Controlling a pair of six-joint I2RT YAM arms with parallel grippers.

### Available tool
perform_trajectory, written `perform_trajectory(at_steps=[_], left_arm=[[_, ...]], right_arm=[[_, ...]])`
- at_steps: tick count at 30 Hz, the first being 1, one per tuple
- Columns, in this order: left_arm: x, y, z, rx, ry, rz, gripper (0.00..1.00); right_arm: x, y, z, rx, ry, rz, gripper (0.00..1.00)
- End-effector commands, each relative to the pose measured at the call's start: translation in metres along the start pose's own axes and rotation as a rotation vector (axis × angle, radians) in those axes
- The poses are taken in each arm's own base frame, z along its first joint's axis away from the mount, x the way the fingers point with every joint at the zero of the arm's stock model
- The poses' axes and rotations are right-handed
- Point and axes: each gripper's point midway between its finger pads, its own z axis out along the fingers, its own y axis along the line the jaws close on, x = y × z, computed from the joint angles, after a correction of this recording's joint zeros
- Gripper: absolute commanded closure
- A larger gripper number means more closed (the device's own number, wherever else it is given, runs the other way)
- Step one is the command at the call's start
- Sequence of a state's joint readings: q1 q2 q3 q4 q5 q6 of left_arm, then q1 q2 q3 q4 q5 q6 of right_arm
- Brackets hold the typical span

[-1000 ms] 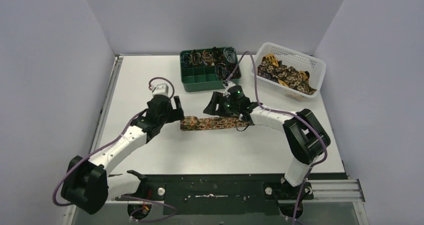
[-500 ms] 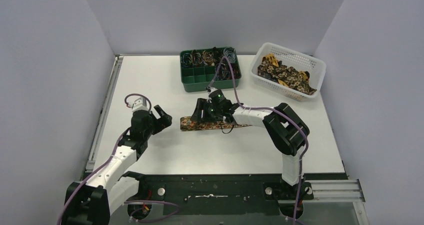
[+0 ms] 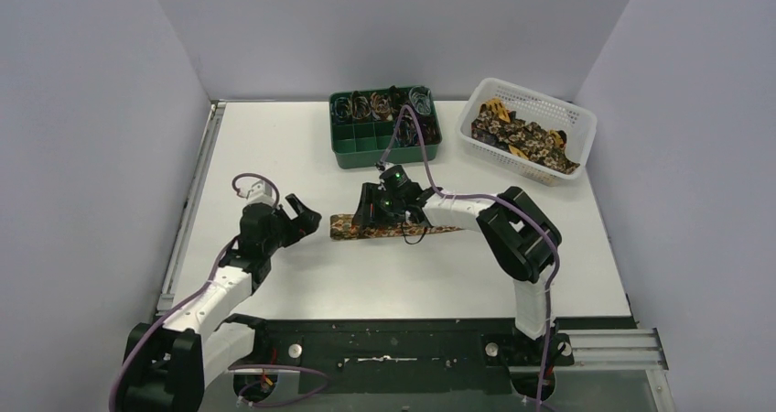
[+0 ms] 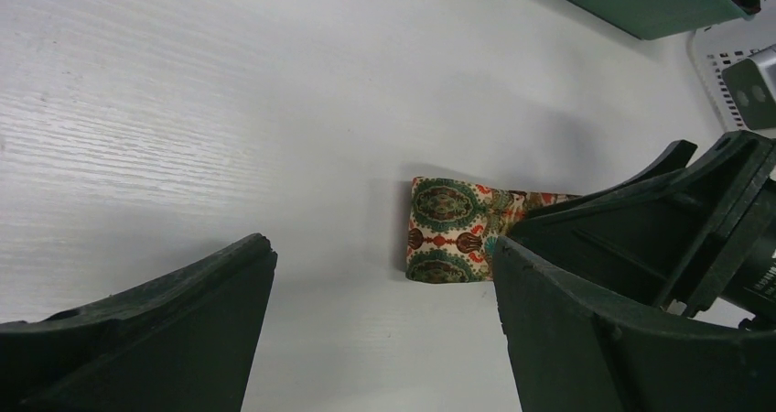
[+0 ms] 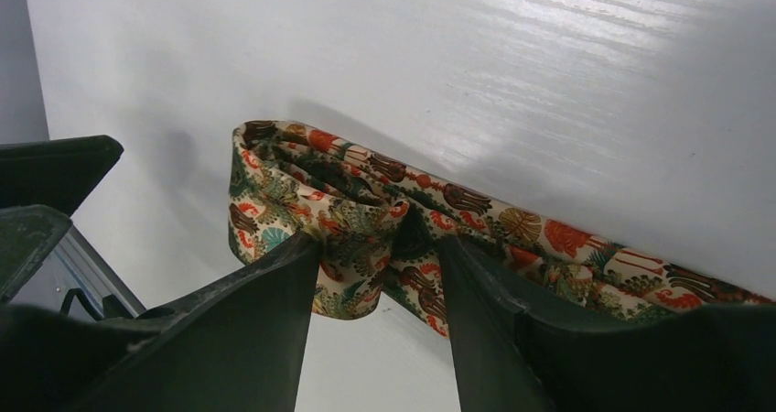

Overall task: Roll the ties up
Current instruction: Roll the tie at the center of the board.

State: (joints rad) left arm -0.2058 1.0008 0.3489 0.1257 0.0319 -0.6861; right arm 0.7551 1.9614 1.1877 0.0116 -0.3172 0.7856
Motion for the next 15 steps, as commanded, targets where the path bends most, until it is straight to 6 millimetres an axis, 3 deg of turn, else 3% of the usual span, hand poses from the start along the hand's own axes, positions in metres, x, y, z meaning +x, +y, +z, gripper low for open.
perform_trajectory(at_steps=[1, 10, 15], left_arm=[[-0.004, -0.019, 0.003, 0.113, -0.016, -0.014, 0.14], [0.005, -0.032, 0.009, 0.211, 0.009, -0.01, 0.14], [0.01, -0.037, 0.015, 0.25, 0.032, -0.015, 0.18]], right_arm=[[-0.004, -0.001, 0.006, 0.022, -0.017, -0.031, 0.48], [0.001, -0.015, 0.001, 0.104, -0.002, -0.018, 0.49], [0.001, -0.013, -0.003, 0.117, -0.005, -0.042, 0.52]])
